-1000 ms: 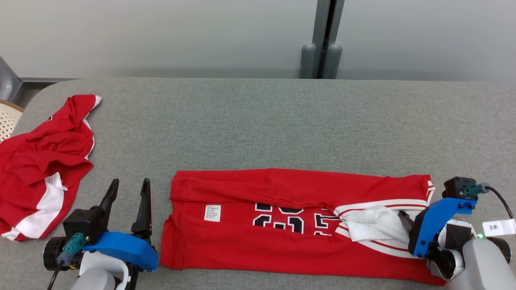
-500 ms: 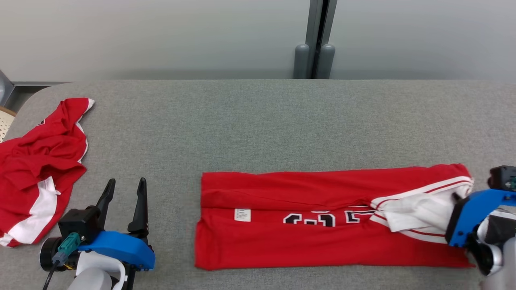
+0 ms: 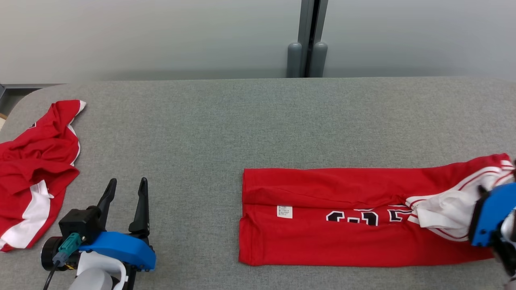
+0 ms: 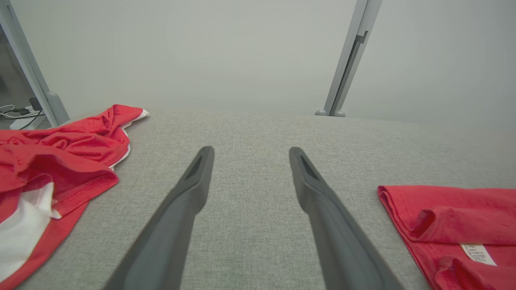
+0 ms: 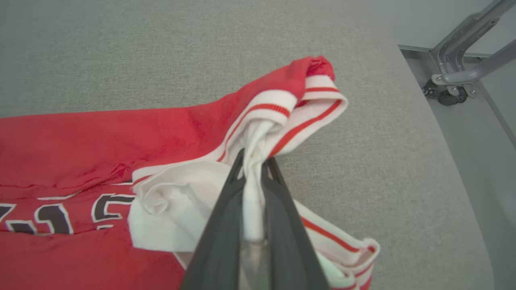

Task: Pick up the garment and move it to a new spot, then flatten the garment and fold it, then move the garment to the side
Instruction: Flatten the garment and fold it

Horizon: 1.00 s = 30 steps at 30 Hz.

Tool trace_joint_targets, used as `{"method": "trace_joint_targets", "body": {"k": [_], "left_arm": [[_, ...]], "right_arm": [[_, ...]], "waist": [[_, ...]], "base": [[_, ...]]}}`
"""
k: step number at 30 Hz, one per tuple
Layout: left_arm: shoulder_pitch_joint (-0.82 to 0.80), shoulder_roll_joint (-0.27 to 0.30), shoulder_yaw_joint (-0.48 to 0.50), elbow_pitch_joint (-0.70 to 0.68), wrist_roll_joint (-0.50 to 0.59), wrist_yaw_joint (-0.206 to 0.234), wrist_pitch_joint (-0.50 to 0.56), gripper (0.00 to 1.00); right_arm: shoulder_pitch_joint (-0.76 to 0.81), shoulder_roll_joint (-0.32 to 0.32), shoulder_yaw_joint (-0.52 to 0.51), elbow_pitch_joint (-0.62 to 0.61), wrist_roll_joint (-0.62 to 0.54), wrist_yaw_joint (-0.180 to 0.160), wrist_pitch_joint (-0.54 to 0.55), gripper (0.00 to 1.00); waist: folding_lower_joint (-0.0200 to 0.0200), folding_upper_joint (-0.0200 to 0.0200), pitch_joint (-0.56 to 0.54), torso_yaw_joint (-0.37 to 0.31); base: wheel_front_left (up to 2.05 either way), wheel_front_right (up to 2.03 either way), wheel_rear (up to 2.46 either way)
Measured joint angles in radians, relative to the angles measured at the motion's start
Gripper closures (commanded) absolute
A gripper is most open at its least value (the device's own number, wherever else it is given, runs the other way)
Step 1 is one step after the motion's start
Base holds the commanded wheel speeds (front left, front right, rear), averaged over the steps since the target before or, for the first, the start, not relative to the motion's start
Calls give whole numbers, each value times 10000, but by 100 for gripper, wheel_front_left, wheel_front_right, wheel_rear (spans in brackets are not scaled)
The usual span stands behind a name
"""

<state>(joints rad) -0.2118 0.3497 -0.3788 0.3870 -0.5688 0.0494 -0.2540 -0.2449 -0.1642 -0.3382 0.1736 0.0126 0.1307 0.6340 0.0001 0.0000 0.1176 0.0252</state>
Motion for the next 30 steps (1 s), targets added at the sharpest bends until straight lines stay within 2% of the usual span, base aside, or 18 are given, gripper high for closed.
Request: {"method": "trace_joint_targets", "body": {"k": [3,8,13,23,30], "left_arm": [[0,-2,-23,42,10,-42,-6,0],[-3,-4,-84,79,12,-59,-31,0],[-17,-63,-159,109,10,-63,-31,0],[-121,-121,-293,198,8,-150,-33,0],[-162,-148,-311,224,-6,-150,-35,0]], "right_arm": [[130,71,926,-203,309,0,174,100],[137,623,2903,-512,573,0,326,100],[-136,995,4516,-251,1045,0,257,100],[-1471,1137,6596,1632,2581,-2,-527,100],[-2304,1129,7361,2895,3325,-2,-1049,100]], "waist": [[0,0,-46,23],[0,0,-135,83],[0,0,-235,222],[-1,0,-213,549],[-1,0,-99,712]], "base": [[0,0,0],[0,0,0],[0,0,0],[0,0,0],[0,0,0]]}}
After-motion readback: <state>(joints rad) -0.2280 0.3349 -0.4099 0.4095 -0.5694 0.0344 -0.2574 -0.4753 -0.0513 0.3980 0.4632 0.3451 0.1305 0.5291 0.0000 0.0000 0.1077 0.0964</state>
